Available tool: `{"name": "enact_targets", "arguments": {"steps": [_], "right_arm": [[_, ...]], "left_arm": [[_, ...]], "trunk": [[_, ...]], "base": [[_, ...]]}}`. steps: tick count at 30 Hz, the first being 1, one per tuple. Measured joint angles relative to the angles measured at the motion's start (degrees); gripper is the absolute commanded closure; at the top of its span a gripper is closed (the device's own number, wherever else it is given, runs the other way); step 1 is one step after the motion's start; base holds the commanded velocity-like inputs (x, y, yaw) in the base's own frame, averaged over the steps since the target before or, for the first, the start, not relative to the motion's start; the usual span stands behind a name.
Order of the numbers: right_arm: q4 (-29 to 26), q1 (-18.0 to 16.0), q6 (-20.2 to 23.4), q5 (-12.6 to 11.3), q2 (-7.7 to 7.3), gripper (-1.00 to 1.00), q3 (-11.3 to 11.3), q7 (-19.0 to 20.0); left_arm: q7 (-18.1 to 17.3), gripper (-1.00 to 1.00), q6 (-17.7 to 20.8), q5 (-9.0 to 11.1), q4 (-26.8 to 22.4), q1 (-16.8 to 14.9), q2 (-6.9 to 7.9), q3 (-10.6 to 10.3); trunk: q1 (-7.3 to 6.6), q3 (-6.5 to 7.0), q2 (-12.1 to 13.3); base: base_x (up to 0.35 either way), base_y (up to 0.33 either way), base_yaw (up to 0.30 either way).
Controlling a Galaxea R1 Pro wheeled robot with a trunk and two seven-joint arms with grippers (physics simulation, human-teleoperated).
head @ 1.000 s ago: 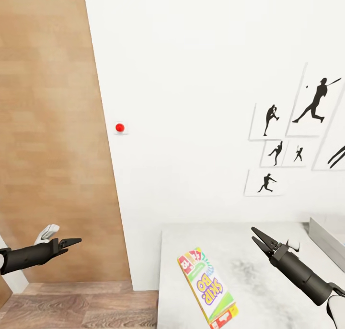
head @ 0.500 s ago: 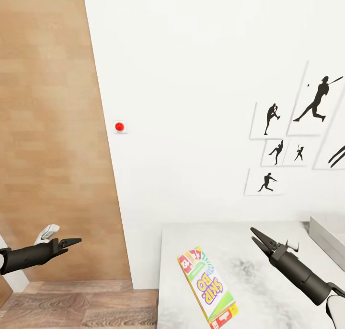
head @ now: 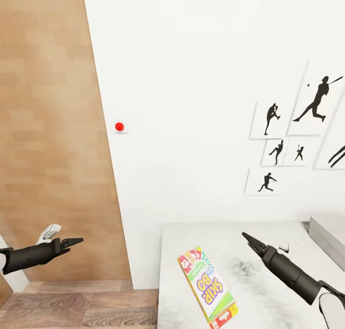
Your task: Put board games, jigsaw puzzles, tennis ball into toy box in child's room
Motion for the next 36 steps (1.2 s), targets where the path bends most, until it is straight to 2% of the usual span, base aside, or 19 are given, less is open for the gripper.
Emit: {"name": "enact_targets", "arguments": {"steps": [3,4,6,8,9,13,14,17,18,23,27,32,36], "right_arm": [[0.02,-0.15,0.39,0.27,-0.05,-1.00,2.66,-4.04],[0.02,-0.67,1.09,0.19,-0.21,-1.00,4.39,-7.79],[0.03,-2.34,2.61,-0.05,-0.22,-1.00,5.99,-12.63],[0.11,-5.04,4.84,-0.37,-0.14,-1.00,7.28,-18.04],[0.33,-7.96,7.31,-0.74,-0.05,-1.00,8.40,-23.72],[2.37,-14.15,10.26,-0.35,0.58,-1.00,10.90,-34.93],[4.39,-16.89,10.86,0.00,1.18,-1.00,12.27,-39.72],[8.47,-21.38,11.42,0.23,2.45,-1.00,14.37,-46.93],[11.76,-24.14,11.75,0.17,3.34,-1.00,15.51,-51.15],[21.98,-30.52,12.25,0.41,5.25,-1.00,17.94,-61.12],[27.03,-32.79,12.25,0.57,6.18,-1.00,18.67,-64.77],[28.69,-33.53,12.22,0.89,6.57,-1.00,19.32,-66.02],[29.45,-33.76,12.15,1.07,6.54,-1.00,22.75,-66.79]], "left_arm": [[-0.06,-1.00,0.00,0.14,-0.10,0.01,-0.11,-0.11],[-0.15,-1.00,0.00,0.21,-0.13,0.00,-0.17,-0.15],[-0.47,-1.00,0.02,0.30,-0.16,0.00,-0.24,-0.18],[-1.09,-1.00,0.04,0.35,-0.17,0.00,-0.29,-0.19],[-2.01,-1.00,0.07,0.39,-0.18,-0.01,-0.32,-0.21],[-4.79,-1.00,0.07,0.24,-0.19,0.01,-0.35,-0.20],[-6.37,-1.00,0.07,0.16,-0.19,-0.01,-0.36,-0.24],[-8.79,-1.00,0.05,0.05,-0.20,0.01,-0.37,-0.26],[-10.25,-1.00,0.07,0.02,-0.19,-0.01,-0.38,-0.27],[-13.99,-1.00,0.07,-0.06,-0.20,0.04,-0.38,-0.27],[-16.23,-1.00,0.04,-0.14,-0.10,0.07,-0.38,-0.26],[-17.29,-1.00,0.02,-0.19,-0.05,0.06,-0.38,-0.26],[-17.67,-1.00,0.01,-0.20,-0.04,0.08,-0.38,-0.34]], "trunk": [[0.00,0.00,0.00],[0.00,0.00,0.00],[0.00,0.00,0.00],[0.00,0.01,0.01],[0.01,0.01,0.01],[0.00,0.01,0.01],[0.01,0.01,0.02],[0.00,0.01,0.01],[0.01,0.01,0.02],[0.00,0.01,0.01],[0.00,0.00,0.01],[0.00,0.00,0.00],[0.00,0.00,0.00]], "base": [[0.000,0.000,0.000],[0.000,0.000,0.000],[0.000,0.000,0.000],[0.000,0.000,0.000],[0.000,0.000,0.000],[0.000,0.000,0.000],[0.000,0.000,0.000],[0.000,0.000,0.000],[0.000,0.000,0.000],[0.000,0.000,0.000],[0.000,0.000,0.000],[0.000,0.000,0.000],[0.000,0.000,0.000]]}}
